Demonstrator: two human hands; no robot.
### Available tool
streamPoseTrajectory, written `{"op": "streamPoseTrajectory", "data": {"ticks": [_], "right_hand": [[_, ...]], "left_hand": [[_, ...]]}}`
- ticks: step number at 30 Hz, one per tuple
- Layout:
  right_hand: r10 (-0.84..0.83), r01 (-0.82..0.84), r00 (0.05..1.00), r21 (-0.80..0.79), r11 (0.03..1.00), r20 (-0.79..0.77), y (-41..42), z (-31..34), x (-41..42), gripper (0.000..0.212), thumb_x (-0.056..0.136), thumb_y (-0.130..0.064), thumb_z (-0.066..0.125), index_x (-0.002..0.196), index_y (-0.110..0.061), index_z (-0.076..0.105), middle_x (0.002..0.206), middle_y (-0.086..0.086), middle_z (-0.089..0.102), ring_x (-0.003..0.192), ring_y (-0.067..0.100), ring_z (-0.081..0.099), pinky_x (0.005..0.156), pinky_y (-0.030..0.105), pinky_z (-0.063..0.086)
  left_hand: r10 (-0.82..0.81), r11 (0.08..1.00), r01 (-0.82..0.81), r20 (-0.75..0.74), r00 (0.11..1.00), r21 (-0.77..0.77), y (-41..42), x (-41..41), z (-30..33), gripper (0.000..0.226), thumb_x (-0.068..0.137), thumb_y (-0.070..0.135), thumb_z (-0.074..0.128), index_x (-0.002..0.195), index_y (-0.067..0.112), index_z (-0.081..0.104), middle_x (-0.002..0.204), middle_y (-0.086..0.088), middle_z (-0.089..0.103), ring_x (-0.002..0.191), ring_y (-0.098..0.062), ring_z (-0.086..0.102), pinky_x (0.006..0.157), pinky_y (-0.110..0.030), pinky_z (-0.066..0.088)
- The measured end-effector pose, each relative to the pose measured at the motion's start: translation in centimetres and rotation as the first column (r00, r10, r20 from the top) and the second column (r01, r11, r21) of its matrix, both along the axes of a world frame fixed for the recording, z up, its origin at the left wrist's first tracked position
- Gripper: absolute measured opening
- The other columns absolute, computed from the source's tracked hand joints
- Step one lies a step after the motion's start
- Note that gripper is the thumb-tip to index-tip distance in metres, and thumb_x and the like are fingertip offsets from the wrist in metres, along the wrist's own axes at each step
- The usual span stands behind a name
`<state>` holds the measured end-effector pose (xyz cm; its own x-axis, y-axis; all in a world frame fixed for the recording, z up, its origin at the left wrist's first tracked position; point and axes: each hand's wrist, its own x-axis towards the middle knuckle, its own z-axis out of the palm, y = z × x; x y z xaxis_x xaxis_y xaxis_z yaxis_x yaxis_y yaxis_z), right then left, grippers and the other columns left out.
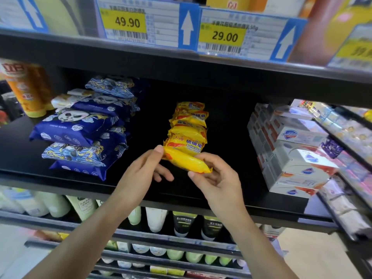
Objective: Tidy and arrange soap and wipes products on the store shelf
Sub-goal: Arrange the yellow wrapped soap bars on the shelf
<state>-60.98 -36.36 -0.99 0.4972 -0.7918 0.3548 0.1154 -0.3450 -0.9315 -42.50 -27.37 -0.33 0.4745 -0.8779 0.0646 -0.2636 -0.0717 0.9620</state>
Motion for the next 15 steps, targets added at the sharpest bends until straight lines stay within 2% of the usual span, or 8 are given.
{"op": "streamPoseTrajectory", "data": {"ticks": [3,6,8,10,13,15], "right_hand": [[0.049,-0.049,0.999,-0.023,0.999,-0.004,-0.1,0.0,-0.3,0.036,0.088,-0.001,0.078,0.112,-0.027,0.071,0.111,-0.005,0.071,0.106,0.016,0.071,0.087,0.026,0.057],[0.041,-0.046,0.998,-0.114,0.992,-0.04,0.1,-0.1,0.0,0.042,0.086,0.0,0.079,0.111,-0.033,0.071,0.118,-0.003,0.069,0.115,0.018,0.068,0.092,0.032,0.058],[0.025,-0.031,0.999,-0.159,0.987,-0.043,0.2,-0.4,0.2,0.045,0.085,0.003,0.08,0.112,-0.032,0.071,0.121,-0.005,0.068,0.118,0.018,0.067,0.093,0.036,0.059],[0.016,-0.022,0.999,-0.198,0.98,-0.034,0.1,-0.6,0.1,0.043,0.084,0.007,0.079,0.112,-0.024,0.073,0.122,-0.005,0.067,0.12,0.018,0.066,0.092,0.04,0.06],[-0.002,-0.011,0.999,-0.241,0.97,-0.054,-0.1,-0.7,0.0,0.045,0.081,0.011,0.078,0.112,-0.022,0.074,0.131,-0.007,0.061,0.123,0.019,0.064,0.091,0.037,0.06],[-0.03,0.015,0.998,-0.245,0.969,-0.06,-0.1,-0.8,0.0,0.053,0.08,0.013,0.078,0.116,-0.025,0.071,0.139,-0.009,0.053,0.118,0.018,0.066,0.088,0.03,0.06]], "left_hand": [[-0.075,0.996,0.078,-0.088,0.993,0.033,-0.1,0.8,0.7,0.086,0.077,0.094,0.022,0.113,0.037,0.075,0.094,0.005,0.081,0.083,-0.005,0.064,0.079,-0.036,0.037],[-0.077,0.997,0.079,-0.099,0.992,0.02,0.2,0.7,1.1,0.072,0.081,0.09,0.036,0.116,0.039,0.073,0.089,0.011,0.08,0.07,0.001,0.06,0.077,-0.034,0.036],[-0.019,1.0,0.019,-0.1,0.995,-0.001,0.2,0.2,0.9,0.053,0.089,0.078,0.054,0.113,0.035,0.073,0.084,0.017,0.076,0.068,0.003,0.06,0.075,-0.028,0.038],[0.011,1.0,-0.012,-0.124,0.992,-0.009,-0.1,-0.3,1.0,0.031,0.095,0.054,0.064,0.117,0.032,0.071,0.092,0.016,0.078,0.08,-0.001,0.068,0.073,-0.02,0.044],[-0.002,1.0,0.002,-0.144,0.99,0.002,-0.3,-0.4,1.2,0.026,0.099,0.031,0.067,0.125,0.028,0.066,0.095,0.009,0.08,0.083,0.002,0.071,0.07,-0.012,0.048],[0.001,1.0,-0.005,-0.189,0.982,-0.023,-0.1,-0.4,1.1,0.029,0.099,0.023,0.067,0.128,0.025,0.064,0.096,0.001,0.081,0.088,-0.005,0.075,0.076,-0.017,0.05]]}}
